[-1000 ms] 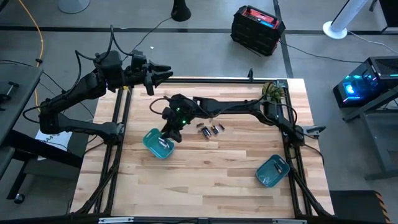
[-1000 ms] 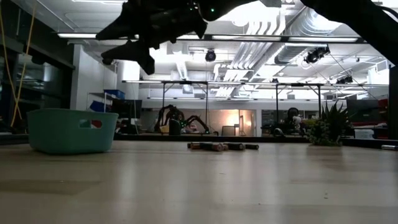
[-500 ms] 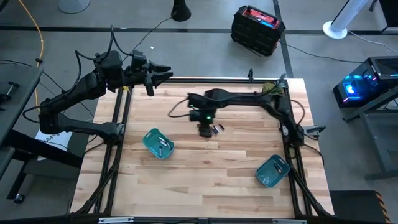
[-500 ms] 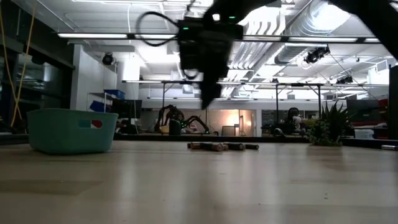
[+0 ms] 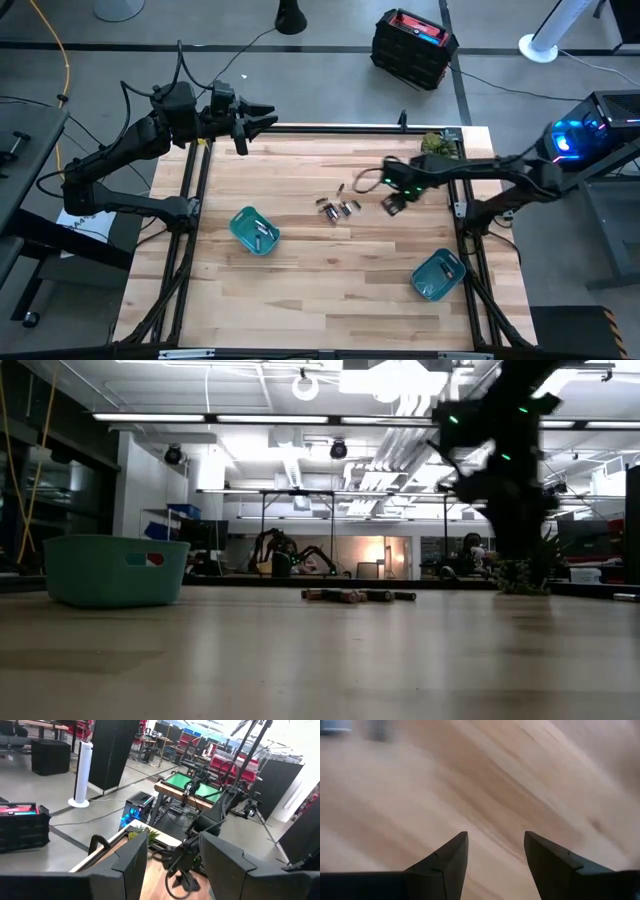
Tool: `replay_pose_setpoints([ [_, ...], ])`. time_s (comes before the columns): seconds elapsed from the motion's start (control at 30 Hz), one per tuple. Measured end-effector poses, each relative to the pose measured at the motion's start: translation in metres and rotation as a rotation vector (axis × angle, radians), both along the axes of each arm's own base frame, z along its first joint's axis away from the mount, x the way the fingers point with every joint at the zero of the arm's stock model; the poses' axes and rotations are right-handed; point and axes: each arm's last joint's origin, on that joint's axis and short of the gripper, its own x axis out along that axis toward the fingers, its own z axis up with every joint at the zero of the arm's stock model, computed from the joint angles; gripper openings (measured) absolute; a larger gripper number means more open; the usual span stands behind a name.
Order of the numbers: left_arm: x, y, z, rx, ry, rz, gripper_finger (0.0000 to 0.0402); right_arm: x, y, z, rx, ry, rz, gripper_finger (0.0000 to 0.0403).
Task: Sort batteries
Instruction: Put the silver battery into the green bin
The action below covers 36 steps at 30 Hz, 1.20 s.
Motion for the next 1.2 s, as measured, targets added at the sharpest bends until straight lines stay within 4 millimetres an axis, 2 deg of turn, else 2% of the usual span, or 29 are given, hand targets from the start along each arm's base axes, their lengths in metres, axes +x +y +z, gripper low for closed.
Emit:
replay_pose_setpoints([
  [0.13, 0.000, 0.000, 0.000, 0.001, -0.001, 0.009, 0.0172, -0.034, 0.002, -0.022, -0.001, 0.139, -0.203, 0.0188],
  [0.3, 0.000, 0.001, 0.000, 0.003, -0.001, 0.026, 0.0172, -0.060, -0.001, -0.040, -0.075, 0.282, -0.363, 0.0188],
  [0.5, 0.000, 0.001, 0.001, 0.004, -0.004, 0.031, 0.0172, -0.072, -0.010, -0.048, -0.090, 0.326, -0.433, 0.0188],
  [0.87, 0.000, 0.001, 0.000, 0.005, -0.004, 0.033, 0.0172, -0.094, -0.027, -0.061, -0.014, 0.341, -0.548, 0.0188],
  [1.2, 0.000, 0.001, 0.000, 0.004, -0.003, 0.033, 0.0172, -0.096, -0.037, -0.061, 0.099, 0.273, -0.435, 0.0188],
])
